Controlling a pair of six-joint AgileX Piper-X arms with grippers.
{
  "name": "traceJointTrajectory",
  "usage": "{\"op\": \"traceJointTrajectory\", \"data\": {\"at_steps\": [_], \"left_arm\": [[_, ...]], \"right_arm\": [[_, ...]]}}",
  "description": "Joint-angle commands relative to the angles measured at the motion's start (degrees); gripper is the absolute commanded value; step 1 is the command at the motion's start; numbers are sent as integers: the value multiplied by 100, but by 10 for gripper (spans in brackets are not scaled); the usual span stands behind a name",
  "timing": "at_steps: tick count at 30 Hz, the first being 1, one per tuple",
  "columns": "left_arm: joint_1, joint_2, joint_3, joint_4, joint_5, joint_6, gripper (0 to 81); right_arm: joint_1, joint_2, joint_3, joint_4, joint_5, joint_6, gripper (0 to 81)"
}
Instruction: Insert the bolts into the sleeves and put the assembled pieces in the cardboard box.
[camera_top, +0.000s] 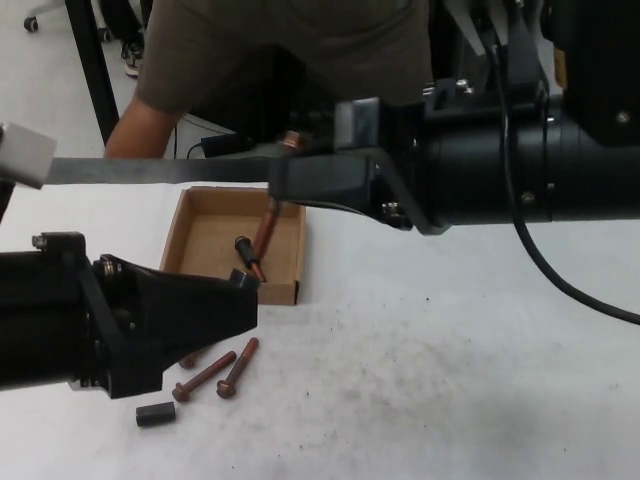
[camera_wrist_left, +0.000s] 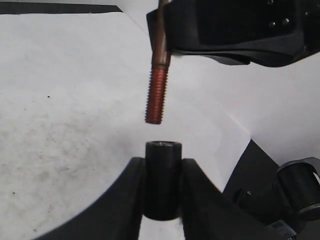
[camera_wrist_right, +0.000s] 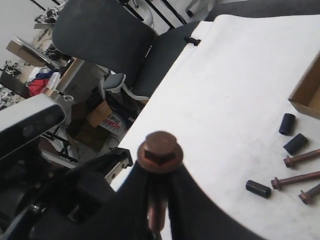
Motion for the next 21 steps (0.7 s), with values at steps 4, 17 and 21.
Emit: {"op": "traceJointTrajectory", "data": {"at_steps": [4, 17, 21], "left_arm": [[-38, -70, -10, -221, 75, -24, 8], [-38, -70, -10, -333, -337, -24, 8], [-38, -70, -10, -507, -354, -171, 8]], "right_arm": [[43, -15, -20, -232, -52, 174, 2], [56, -15, -20, -232, -52, 174, 2], [56, -15, -20, -232, -52, 174, 2]]}}
